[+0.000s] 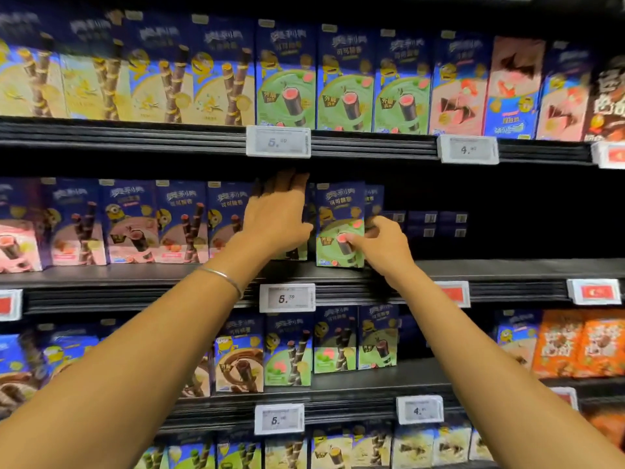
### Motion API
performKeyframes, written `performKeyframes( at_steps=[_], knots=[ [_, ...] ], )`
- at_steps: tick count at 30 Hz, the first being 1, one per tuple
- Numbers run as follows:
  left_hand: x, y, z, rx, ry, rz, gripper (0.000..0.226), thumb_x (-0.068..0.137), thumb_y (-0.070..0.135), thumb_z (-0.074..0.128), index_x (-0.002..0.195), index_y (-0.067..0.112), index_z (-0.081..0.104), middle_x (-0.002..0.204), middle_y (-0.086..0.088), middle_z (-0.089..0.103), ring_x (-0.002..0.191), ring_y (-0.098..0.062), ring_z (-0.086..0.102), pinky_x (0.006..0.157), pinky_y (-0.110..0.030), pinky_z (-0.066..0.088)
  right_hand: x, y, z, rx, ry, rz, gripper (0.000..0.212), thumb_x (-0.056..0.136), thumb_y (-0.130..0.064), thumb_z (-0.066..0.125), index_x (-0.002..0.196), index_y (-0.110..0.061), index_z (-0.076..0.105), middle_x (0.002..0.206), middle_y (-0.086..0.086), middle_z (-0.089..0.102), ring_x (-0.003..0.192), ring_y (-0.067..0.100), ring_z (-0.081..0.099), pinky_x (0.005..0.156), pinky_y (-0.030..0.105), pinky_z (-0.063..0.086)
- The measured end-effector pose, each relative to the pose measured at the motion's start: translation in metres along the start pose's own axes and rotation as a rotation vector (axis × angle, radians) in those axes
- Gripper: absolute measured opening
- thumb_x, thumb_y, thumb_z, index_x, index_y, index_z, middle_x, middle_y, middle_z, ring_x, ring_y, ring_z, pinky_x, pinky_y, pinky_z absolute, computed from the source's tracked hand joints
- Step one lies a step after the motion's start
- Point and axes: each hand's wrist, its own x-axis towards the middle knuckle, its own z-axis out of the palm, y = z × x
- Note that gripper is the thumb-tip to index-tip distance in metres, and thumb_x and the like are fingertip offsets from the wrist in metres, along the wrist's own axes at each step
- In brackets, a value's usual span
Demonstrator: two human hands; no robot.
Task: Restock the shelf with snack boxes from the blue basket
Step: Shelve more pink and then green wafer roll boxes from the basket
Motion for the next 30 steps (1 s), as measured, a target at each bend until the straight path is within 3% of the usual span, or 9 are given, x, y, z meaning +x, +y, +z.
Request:
performKeyframes(
  at_steps=[2, 5, 7, 12, 18, 23, 27, 30],
  knots=[
    [0.008, -0.005, 0.002, 0.051, -0.034, 0.042, 0.102, 0.087, 0.041, 0.078, 0.167, 0.027, 0.016, 0.172, -0.006, 0.02, 0.158, -0.034, 0.023, 0.128, -0.052, 0.018, 0.006, 0.005, 0.01, -0.06, 0.042, -0.005, 0.052, 0.075, -0.048, 0.086, 0.104, -0.012, 0.061, 0.096, 0.002, 0.067, 0.087, 0.021, 0.062, 0.07, 0.036, 0.053],
    [0.014, -0.01, 0.008, 0.138, -0.088, 0.064, 0.106, 0.086, 0.032, 0.078, 0.168, 0.024, 0.011, 0.173, -0.007, 0.019, 0.16, -0.032, 0.019, 0.132, -0.052, 0.007, 0.013, 0.009, 0.018, -0.074, 0.082, 0.003, 0.046, 0.077, -0.045, 0.085, 0.095, -0.02, 0.051, 0.088, -0.004, 0.058, 0.074, 0.009, 0.053, 0.054, 0.023, 0.037],
    [0.014, -0.013, 0.012, 0.216, -0.101, 0.062, 0.111, 0.086, 0.033, 0.08, 0.168, 0.021, 0.007, 0.173, -0.008, 0.019, 0.16, -0.032, 0.018, 0.132, -0.053, 0.005, 0.016, 0.01, 0.022, -0.137, 0.092, -0.011, 0.039, 0.082, -0.042, 0.082, 0.088, -0.02, 0.049, 0.091, 0.002, 0.059, 0.076, 0.016, 0.054, 0.056, 0.026, 0.036],
    [0.015, -0.021, 0.015, 0.29, -0.054, 0.09, 0.108, 0.087, 0.03, 0.082, 0.168, 0.022, 0.011, 0.17, -0.006, 0.025, 0.158, -0.033, 0.022, 0.132, -0.053, 0.005, 0.022, 0.007, 0.03, -0.253, 0.107, -0.051, 0.031, 0.087, -0.036, 0.076, 0.092, -0.01, 0.06, 0.099, 0.01, 0.063, 0.086, 0.025, 0.057, 0.068, 0.032, 0.043],
    [0.019, -0.029, 0.017, 0.265, 0.004, 0.123, 0.1, 0.088, 0.018, 0.076, 0.168, 0.023, 0.017, 0.168, -0.007, 0.028, 0.157, -0.034, 0.023, 0.131, -0.051, 0.007, 0.023, 0.002, 0.041, -0.27, 0.123, -0.03, 0.026, 0.091, -0.027, 0.071, 0.09, -0.017, 0.046, 0.098, 0.005, 0.053, 0.087, 0.028, 0.059, 0.072, 0.039, 0.053],
    [0.02, -0.034, 0.02, 0.279, 0.018, 0.132, 0.104, 0.085, 0.018, 0.081, 0.167, 0.025, 0.017, 0.168, -0.006, 0.028, 0.155, -0.035, 0.026, 0.13, -0.048, 0.012, 0.03, 0.003, 0.044, -0.27, 0.13, -0.025, 0.024, 0.089, -0.023, 0.072, 0.088, -0.018, 0.049, 0.092, 0.002, 0.053, 0.08, 0.023, 0.057, 0.067, 0.035, 0.051],
    [0.021, -0.034, 0.022, 0.275, 0.032, 0.156, 0.105, 0.082, 0.018, 0.084, 0.166, 0.023, 0.022, 0.163, -0.007, 0.035, 0.15, -0.036, 0.033, 0.128, -0.047, 0.019, 0.03, 0.003, 0.048, -0.311, 0.151, -0.018, 0.031, 0.088, -0.018, 0.07, 0.074, -0.02, 0.042, 0.072, -0.005, 0.043, 0.07, 0.023, 0.054, 0.059, 0.032, 0.043],
    [0.019, -0.036, 0.025, 0.253, 0.042, 0.155, 0.101, 0.083, 0.016, 0.083, 0.165, 0.021, 0.024, 0.16, -0.009, 0.037, 0.147, -0.037, 0.036, 0.128, -0.048, 0.019, 0.03, 0.002, 0.049, -0.313, 0.15, -0.009, 0.027, 0.087, -0.017, 0.069, 0.078, -0.017, 0.044, 0.072, -0.005, 0.04, 0.072, 0.026, 0.055, 0.06, 0.032, 0.041]
  ],
)
